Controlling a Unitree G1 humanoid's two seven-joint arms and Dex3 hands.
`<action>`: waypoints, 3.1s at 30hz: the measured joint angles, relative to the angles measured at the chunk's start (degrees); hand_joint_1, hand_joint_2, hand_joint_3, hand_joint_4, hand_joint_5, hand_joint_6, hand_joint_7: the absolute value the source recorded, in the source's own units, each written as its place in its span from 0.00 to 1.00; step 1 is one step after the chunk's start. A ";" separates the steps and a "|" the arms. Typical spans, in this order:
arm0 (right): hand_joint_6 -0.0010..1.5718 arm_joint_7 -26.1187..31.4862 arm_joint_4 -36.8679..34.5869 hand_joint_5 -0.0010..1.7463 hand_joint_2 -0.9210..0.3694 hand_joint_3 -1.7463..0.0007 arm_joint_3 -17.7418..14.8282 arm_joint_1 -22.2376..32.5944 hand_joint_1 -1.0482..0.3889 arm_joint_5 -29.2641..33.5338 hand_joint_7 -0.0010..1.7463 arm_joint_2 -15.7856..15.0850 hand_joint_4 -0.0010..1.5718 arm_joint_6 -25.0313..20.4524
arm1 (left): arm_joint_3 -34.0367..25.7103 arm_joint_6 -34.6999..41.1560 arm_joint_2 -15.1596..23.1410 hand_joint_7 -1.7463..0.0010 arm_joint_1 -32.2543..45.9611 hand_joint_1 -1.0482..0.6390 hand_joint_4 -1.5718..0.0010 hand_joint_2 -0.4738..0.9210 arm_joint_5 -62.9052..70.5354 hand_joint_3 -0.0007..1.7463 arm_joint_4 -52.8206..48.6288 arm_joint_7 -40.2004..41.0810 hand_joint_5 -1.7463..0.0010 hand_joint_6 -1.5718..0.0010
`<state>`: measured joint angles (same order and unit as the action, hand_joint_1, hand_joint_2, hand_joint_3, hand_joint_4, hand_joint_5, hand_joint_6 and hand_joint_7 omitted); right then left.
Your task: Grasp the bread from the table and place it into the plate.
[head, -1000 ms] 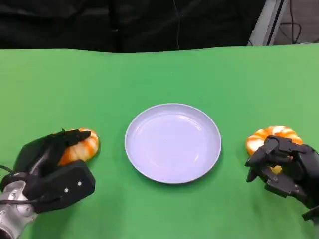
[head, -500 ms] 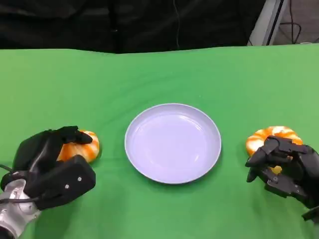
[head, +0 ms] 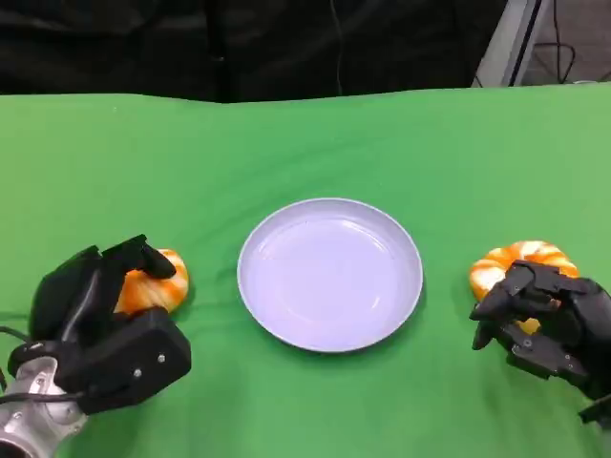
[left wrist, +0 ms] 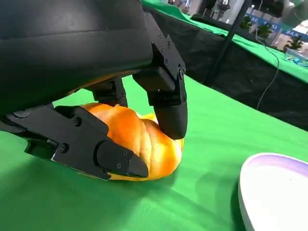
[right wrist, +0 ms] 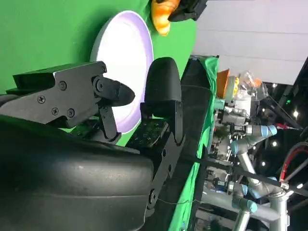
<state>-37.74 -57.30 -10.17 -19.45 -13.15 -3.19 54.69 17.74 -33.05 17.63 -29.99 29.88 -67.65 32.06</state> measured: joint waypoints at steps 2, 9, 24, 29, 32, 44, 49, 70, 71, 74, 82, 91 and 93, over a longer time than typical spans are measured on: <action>0.57 0.01 0.00 0.82 0.05 0.65 0.00 0.00 0.78 0.00 0.58 0.00 0.53 0.00 | -0.01 -0.30 -0.07 0.27 0.21 0.56 0.61 1.00 0.02 0.18 -0.02 0.56 0.04 0.56; 0.57 0.06 -0.12 0.82 0.05 0.65 -0.01 0.00 0.79 0.08 0.59 0.00 0.52 0.01 | 0.01 -0.50 -0.15 0.26 0.50 0.56 0.61 1.00 0.72 0.18 0.00 1.90 0.07 0.57; 0.56 -0.02 -0.05 0.82 0.03 0.67 0.03 0.00 0.78 0.07 0.58 0.00 0.52 -0.13 | 0.05 -1.88 0.00 0.30 2.50 0.56 0.58 1.00 2.00 0.19 4.47 3.96 0.10 0.55; 0.56 0.02 -0.06 0.82 0.03 0.68 0.02 0.01 0.77 0.08 0.58 0.00 0.52 -0.14 | -0.02 -3.98 0.59 0.32 5.27 0.56 0.59 1.00 3.24 0.19 11.64 5.45 0.11 0.54; 0.56 0.09 -0.07 0.82 0.03 0.68 0.02 0.01 0.77 0.09 0.58 0.00 0.52 -0.14 | -0.36 -4.10 1.01 0.31 6.81 0.57 0.59 1.00 3.39 0.19 15.07 5.50 0.09 0.54; 0.57 0.12 -0.11 0.82 0.03 0.68 0.05 0.01 0.78 0.13 0.57 0.00 0.52 -0.22 | -1.84 -3.38 1.74 0.33 9.96 0.57 0.60 1.00 4.59 0.20 23.85 5.53 0.08 0.54; 0.57 0.17 -0.13 0.82 0.03 0.67 0.05 0.01 0.78 0.13 0.57 0.00 0.52 -0.21 | -2.40 -3.15 2.07 0.35 12.11 0.57 0.60 1.00 5.46 0.20 27.90 5.46 0.10 0.53; 0.57 1.21 -0.45 0.82 0.05 0.66 0.22 0.00 0.77 1.08 0.58 0.00 0.53 -0.01 | -3.76 -2.77 2.21 0.30 14.28 0.57 0.58 0.95 7.30 0.27 38.38 4.33 0.09 0.53; 0.57 1.22 -0.48 0.82 0.05 0.66 0.22 0.00 0.78 1.10 0.58 0.00 0.53 -0.01 | -3.76 -2.79 2.17 0.30 14.28 0.57 0.58 0.95 7.34 0.28 38.81 3.90 0.09 0.54; 0.57 1.39 -0.53 0.82 0.05 0.66 0.22 0.00 0.78 1.19 0.58 0.00 0.53 0.05 | -3.74 -2.78 1.95 0.31 14.32 0.57 0.58 0.94 7.44 0.28 39.94 2.96 0.10 0.53; 0.57 1.38 -0.53 0.82 0.06 0.65 0.22 0.00 0.78 1.18 0.58 0.01 0.53 0.21 | -3.13 -2.78 0.97 0.33 14.33 0.57 0.56 0.91 8.36 0.29 40.99 2.74 0.10 0.52; 0.57 2.44 -0.54 0.82 0.07 0.63 0.34 0.00 0.79 1.43 0.57 0.05 0.54 1.10 | -1.31 -3.65 -0.16 0.33 13.73 0.56 0.58 0.89 9.44 0.30 39.54 2.72 0.07 0.52; 0.57 2.54 -0.55 0.81 0.07 0.63 0.37 0.00 0.79 1.48 0.57 0.05 0.53 1.30 | -1.19 -3.65 -0.31 0.33 13.40 0.56 0.58 0.90 9.93 0.29 39.24 2.72 0.07 0.53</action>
<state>-35.20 -57.85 -9.80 -19.45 -11.67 -3.15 55.98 16.55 -36.70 17.32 -16.59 39.82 -28.40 34.78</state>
